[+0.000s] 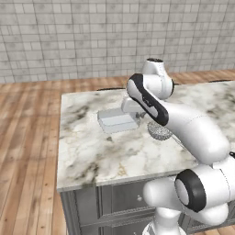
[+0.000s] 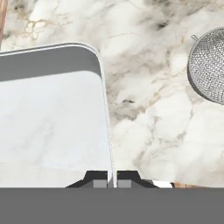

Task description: Pick the tupperware and strainer and place them in the sink. Then turn on the water.

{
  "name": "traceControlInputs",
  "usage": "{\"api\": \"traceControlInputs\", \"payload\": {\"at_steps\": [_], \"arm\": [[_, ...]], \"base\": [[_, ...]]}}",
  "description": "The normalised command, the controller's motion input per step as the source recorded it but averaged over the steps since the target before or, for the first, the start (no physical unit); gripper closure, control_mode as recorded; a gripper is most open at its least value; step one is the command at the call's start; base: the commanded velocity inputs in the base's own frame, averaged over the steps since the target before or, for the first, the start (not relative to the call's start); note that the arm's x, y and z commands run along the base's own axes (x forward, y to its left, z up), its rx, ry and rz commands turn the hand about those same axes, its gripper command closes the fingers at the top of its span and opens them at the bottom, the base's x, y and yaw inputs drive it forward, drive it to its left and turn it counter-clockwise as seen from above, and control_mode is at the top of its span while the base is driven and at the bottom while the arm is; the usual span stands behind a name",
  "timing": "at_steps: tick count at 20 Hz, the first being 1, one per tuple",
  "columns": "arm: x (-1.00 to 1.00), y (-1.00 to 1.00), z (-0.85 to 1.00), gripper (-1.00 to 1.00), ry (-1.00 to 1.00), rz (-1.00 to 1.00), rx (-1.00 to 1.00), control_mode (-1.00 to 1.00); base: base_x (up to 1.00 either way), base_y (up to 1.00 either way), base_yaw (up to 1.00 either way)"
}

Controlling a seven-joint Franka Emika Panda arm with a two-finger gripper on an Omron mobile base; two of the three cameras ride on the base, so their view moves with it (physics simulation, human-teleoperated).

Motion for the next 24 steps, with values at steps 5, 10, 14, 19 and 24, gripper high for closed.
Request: {"api": "traceControlInputs", "payload": {"at_steps": [5, 10, 14, 19, 24], "arm": [[-0.37, -0.50, 0.10, 1.00, -0.07, 0.00, -0.02, -1.00], [-0.47, -0.61, 0.02, 1.00, -0.08, 0.00, -0.05, -1.00], [-0.33, -0.52, 0.06, 1.00, -0.01, -0.01, -0.08, -1.00], [-0.14, -0.13, 0.05, 1.00, 0.00, -0.01, -0.03, -1.00], [0.00, 0.00, 0.00, 1.00, 0.00, 0.00, 0.00, -1.00]], "base": [[0.00, 0.00, 0.00], [0.00, 0.00, 0.00], [0.00, 0.00, 0.00], [0.00, 0.00, 0.00], [0.00, 0.00, 0.00]]}}
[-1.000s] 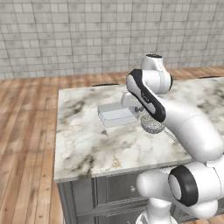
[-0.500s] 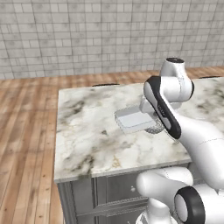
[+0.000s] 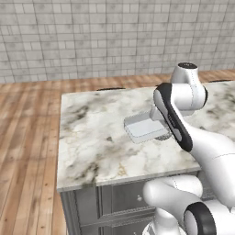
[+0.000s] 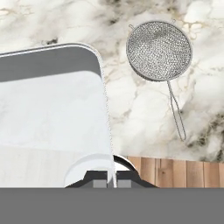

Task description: Pick the tupperware and strainer and place them in the sink. Then turn on the water.

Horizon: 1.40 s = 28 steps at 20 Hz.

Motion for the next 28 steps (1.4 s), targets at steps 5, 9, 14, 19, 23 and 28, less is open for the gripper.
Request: {"api": "traceControlInputs", "payload": {"at_steps": [5, 9, 14, 19, 23, 28], "arm": [[0.00, 0.00, 0.00, 1.00, 0.00, 0.00, 0.00, 1.00], [0.00, 0.00, 0.00, 1.00, 0.00, 0.00, 0.00, 1.00], [0.00, 0.00, 0.00, 1.00, 0.00, 0.00, 0.00, 1.00], [0.00, 0.00, 0.00, 1.00, 0.00, 0.00, 0.00, 1.00], [0.00, 0.00, 0.00, 1.00, 0.00, 0.00, 0.00, 1.00], [0.00, 0.00, 0.00, 1.00, 0.00, 0.00, 0.00, 1.00]], "base": [[-0.12, 0.00, 0.00], [-1.00, 0.01, 0.00], [-0.81, 0.00, -0.01], [-0.16, -0.08, 0.33], [-0.01, 0.00, 1.00], [0.00, 0.00, 1.00]]}}
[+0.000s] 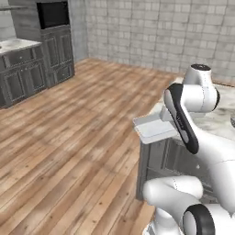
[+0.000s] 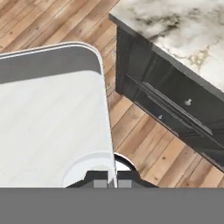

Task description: Pick the tupperware and strainer and place them in the sink. Then turn on the water.

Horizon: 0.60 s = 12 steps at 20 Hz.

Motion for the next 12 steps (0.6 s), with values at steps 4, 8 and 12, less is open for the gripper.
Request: {"api": "traceControlInputs", "payload": {"at_steps": [4, 8, 12], "arm": [[0.00, 0.00, 0.00, 1.00, 0.00, 0.00, 0.00, 1.00], [0.00, 0.00, 0.00, 1.00, 0.00, 0.00, 0.00, 1.00], [0.00, 0.00, 0.00, 1.00, 0.00, 0.00, 0.00, 1.00]], "base": [[0.00, 0.00, 1.00], [0.00, 0.00, 0.98], [0.39, -0.02, 0.25]]}}
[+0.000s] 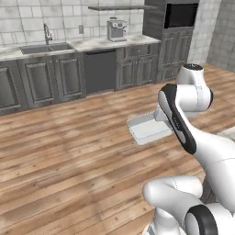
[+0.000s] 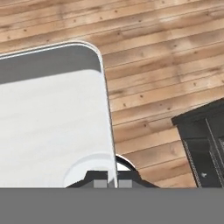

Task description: Pick the tupperware and strainer and place them in the sink. Then turn on the water.

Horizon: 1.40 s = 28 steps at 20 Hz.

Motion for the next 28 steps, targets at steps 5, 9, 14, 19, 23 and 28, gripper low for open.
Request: {"api": "traceControlInputs", "payload": {"at_steps": [5, 9, 14, 19, 23, 28], "arm": [[0.00, 0.00, 0.00, 1.00, 0.00, 0.00, 0.00, 1.00], [0.00, 0.00, 0.00, 1.00, 0.00, 0.00, 0.00, 1.00], [0.00, 0.00, 0.00, 1.00, 0.00, 0.00, 0.00, 1.00], [0.00, 0.00, 0.00, 1.00, 0.00, 0.00, 0.00, 1.00], [0.00, 0.00, 0.00, 1.00, 0.00, 0.00, 0.00, 1.00], [0.00, 0.00, 0.00, 1.00, 0.00, 0.00, 0.00, 1.00]], "base": [[0.93, 0.74, -0.17], [1.00, 0.99, -0.10], [1.00, 0.92, -0.01], [1.00, 0.52, 0.06], [1.00, 0.15, 0.14], [1.00, 0.07, 0.17]]}}
